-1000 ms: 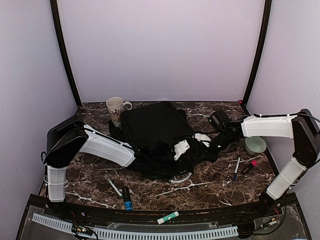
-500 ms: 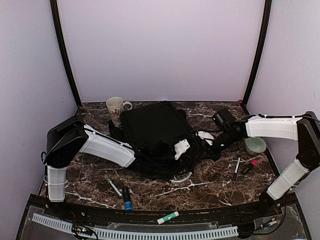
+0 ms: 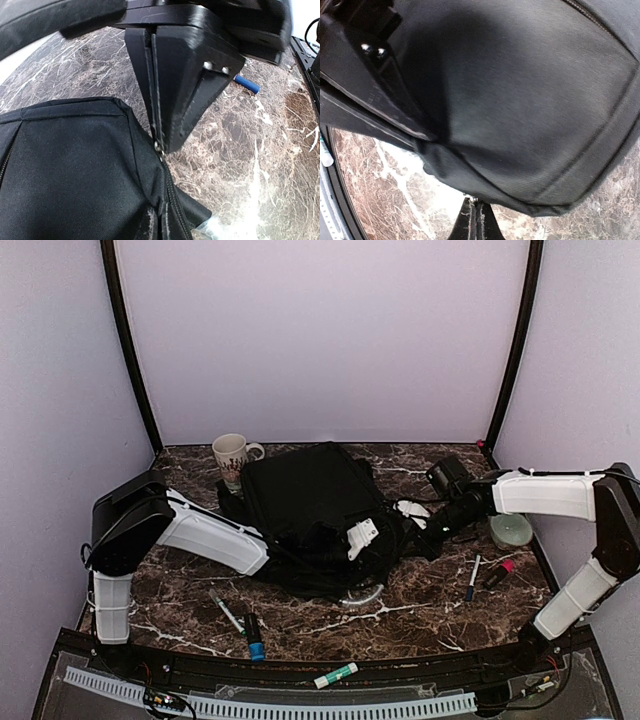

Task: Pack the student bag
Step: Zip the student bag at the center of the board.

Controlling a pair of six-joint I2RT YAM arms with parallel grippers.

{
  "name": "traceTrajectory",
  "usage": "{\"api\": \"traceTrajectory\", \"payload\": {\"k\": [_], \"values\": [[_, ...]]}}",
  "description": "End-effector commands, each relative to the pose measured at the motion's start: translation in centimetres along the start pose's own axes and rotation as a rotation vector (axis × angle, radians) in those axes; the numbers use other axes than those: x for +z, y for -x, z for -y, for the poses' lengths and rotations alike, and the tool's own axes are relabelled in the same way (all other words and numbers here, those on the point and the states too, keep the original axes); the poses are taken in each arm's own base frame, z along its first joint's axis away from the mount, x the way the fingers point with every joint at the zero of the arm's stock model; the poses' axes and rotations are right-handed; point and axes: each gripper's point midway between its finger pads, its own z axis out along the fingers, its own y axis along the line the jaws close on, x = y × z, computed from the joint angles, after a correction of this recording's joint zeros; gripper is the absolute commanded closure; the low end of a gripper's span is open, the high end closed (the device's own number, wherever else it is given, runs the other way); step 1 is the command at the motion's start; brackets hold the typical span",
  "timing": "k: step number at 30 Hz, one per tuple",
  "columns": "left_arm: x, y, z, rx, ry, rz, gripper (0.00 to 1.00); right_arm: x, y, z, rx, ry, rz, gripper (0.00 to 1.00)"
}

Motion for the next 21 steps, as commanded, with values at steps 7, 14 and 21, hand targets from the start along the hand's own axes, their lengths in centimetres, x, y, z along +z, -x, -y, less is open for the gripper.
{"api": "traceTrajectory", "payload": {"k": [7, 14, 21], "values": [[-5.4, 0.7, 4.4, 0.111, -0.084, -0.05, 1.0, 0.9, -2.0, 6.2, 0.059, -0.192, -0.079, 1.0], [-8.5, -1.8, 4.9, 0.159, -0.058, -0.135, 1.0, 0.3, -2.4, 10.1, 0.119, -0.279, -0.094, 1.0], [-9.2, -4.4, 4.2, 0.172, -0.021, -0.215, 1.0, 0.8, -2.6, 10.1, 0.13, -0.265, -0.099, 1.0]]}}
